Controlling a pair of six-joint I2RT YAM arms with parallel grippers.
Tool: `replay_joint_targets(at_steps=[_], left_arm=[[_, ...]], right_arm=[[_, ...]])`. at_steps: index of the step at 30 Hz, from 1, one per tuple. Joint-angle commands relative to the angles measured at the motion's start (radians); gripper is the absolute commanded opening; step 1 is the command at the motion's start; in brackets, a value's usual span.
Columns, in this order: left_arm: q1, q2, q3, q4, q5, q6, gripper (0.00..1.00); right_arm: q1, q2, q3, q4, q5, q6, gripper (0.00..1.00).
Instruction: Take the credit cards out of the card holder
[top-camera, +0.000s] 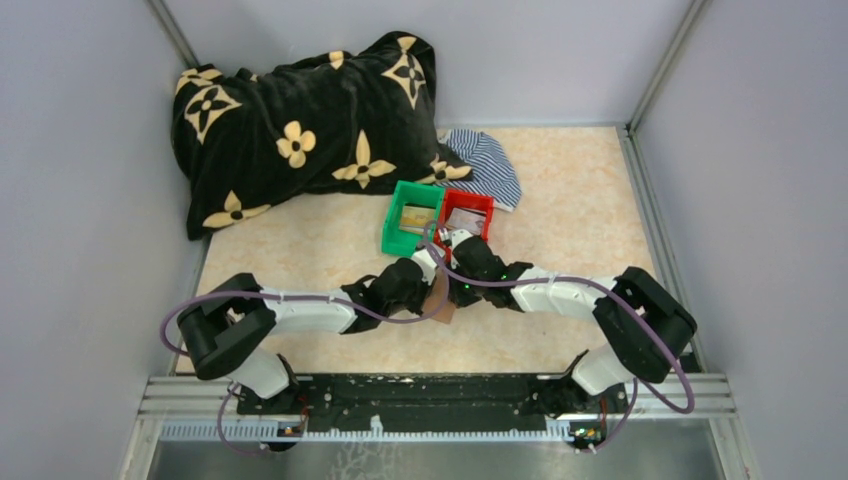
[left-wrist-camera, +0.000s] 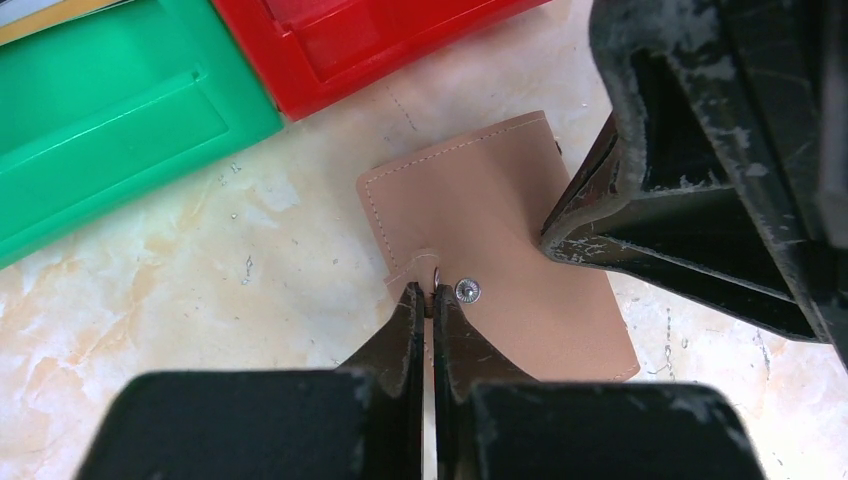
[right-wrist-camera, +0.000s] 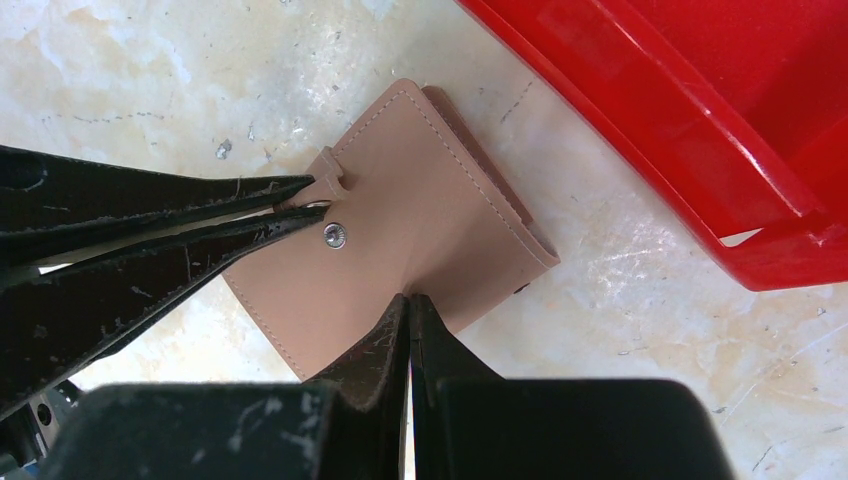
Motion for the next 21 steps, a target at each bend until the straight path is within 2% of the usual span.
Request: replay_joint_targets(at_steps=[1, 6, 14, 21], left_arm=[[-0.009, 0.009, 0.013, -0.006, 0.05, -0.016, 0.0], [-0.007, -0.031, 0.0, -0.003, 0.029, -0.034, 0.0], [0.043, -0.135, -0.027, -0.058, 0.017, -0.109, 0.0], [0.06, -0.164, -0.025, -0.13, -0.028, -0.139, 0.0]], right_arm=[[0.003, 0.023, -0.02, 0.004, -0.031, 0.02, 0.0], [0.002, 0.033, -0.022, 0.004, -0.027, 0.019, 0.0], [-0.005, 0.041, -0.03, 0.014, -0.035, 0.026, 0.0], [-0.007, 0.032, -0.029, 0.002, -0.026, 0.024, 0.0]])
